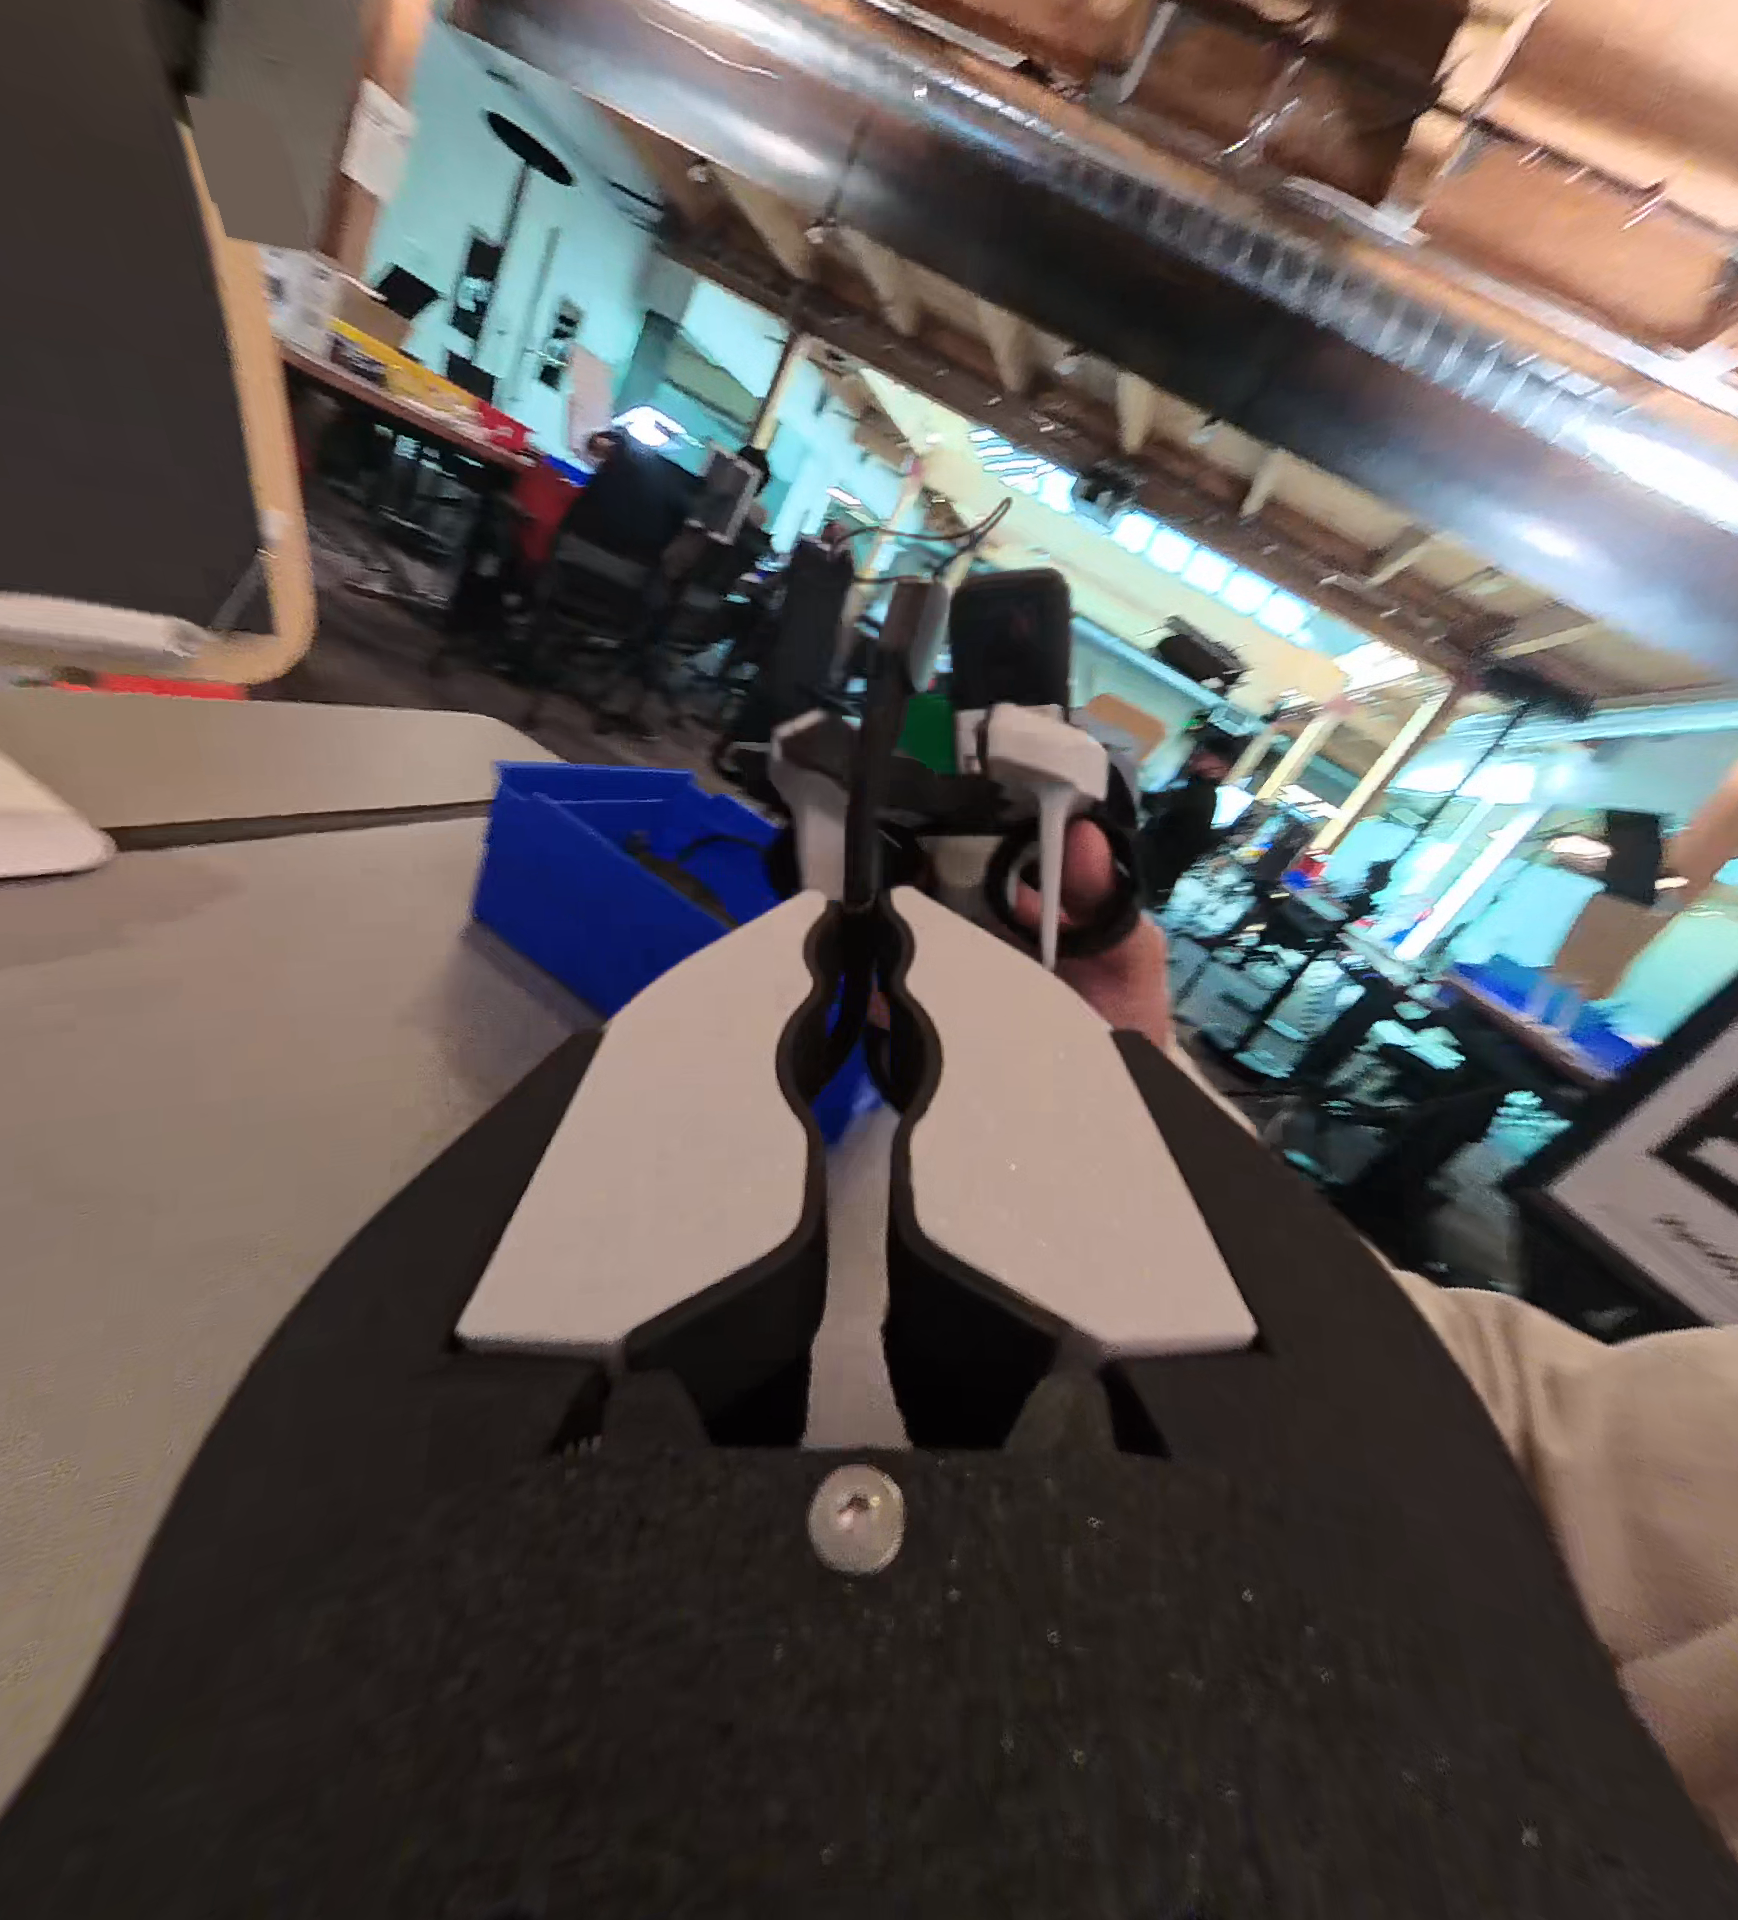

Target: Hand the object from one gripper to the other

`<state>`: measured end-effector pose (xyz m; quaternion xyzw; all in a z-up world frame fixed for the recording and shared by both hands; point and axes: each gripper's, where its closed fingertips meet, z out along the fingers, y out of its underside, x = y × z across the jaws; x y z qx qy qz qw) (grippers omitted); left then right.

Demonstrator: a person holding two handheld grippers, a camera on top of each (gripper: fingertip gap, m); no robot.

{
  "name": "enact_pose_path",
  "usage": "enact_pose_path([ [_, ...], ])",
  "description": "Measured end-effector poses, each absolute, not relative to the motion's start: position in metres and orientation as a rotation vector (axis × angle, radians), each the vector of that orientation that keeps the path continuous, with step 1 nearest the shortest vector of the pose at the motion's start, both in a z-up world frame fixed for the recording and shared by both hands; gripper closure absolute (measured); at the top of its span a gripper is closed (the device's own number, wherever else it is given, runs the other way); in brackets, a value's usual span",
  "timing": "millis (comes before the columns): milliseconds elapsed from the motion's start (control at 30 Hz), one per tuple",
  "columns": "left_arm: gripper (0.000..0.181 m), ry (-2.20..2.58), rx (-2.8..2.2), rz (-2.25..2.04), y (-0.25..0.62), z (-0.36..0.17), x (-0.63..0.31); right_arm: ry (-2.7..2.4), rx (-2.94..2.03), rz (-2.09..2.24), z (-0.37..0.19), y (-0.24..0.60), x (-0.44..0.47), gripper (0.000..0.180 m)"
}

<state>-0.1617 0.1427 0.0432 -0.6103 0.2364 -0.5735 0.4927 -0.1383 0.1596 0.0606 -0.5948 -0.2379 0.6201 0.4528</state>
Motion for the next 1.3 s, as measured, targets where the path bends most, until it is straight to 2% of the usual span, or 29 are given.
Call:
enact_pose_path([
  [267, 0.175, 0.529, -1.473, -1.653, 0.135, 0.021, -0.149, -0.681, -1.445, 1.415, 0.054, 0.156, -0.154, 0.145],
  [333, 0.175, 0.554, -1.486, -1.677, 0.132, 0.016, -0.144, -0.646, -1.395, 1.383, 0.058, 0.159, -0.148, 0.169],
  [433, 0.175, 0.620, -1.523, -1.634, 0.129, 0.009, -0.137, -0.651, -1.467, 1.301, 0.049, 0.165, -0.145, 0.172],
  [500, 0.174, 0.671, -1.570, -1.561, 0.132, 0.002, -0.136, -0.666, -1.511, 1.115, 0.043, 0.171, -0.140, 0.172],
  [600, 0.155, 0.716, -1.652, -1.376, 0.146, -0.010, -0.144, -0.710, -1.549, 0.751, 0.044, 0.178, -0.131, 0.172],
  [700, 0.154, 0.750, -1.706, -1.209, 0.159, -0.016, -0.156, -0.738, -1.584, 0.352, 0.048, 0.185, -0.116, 0.172],
  [800, 0.154, 0.781, -1.736, -1.108, 0.165, -0.019, -0.163, -0.713, -1.617, 0.176, 0.053, 0.185, -0.108, 0.172],
  [933, 0.154, 0.810, -1.749, -0.983, 0.168, -0.024, -0.162, -0.666, -1.646, 0.180, 0.056, 0.182, -0.107, 0.173],
  [1033, 0.130, 0.888, -1.750, -0.937, 0.161, -0.036, -0.146, -0.635, -1.673, 0.236, 0.053, 0.183, -0.109, 0.172],
  [1067, 0.127, 0.928, -1.759, -0.918, 0.158, -0.043, -0.140, -0.625, -1.680, 0.272, 0.052, 0.183, -0.110, 0.172],
  [1300, 0.125, 0.969, -1.743, -0.941, 0.149, -0.069, -0.121, -0.519, -1.681, 0.797, 0.055, 0.170, -0.132, 0.172],
])
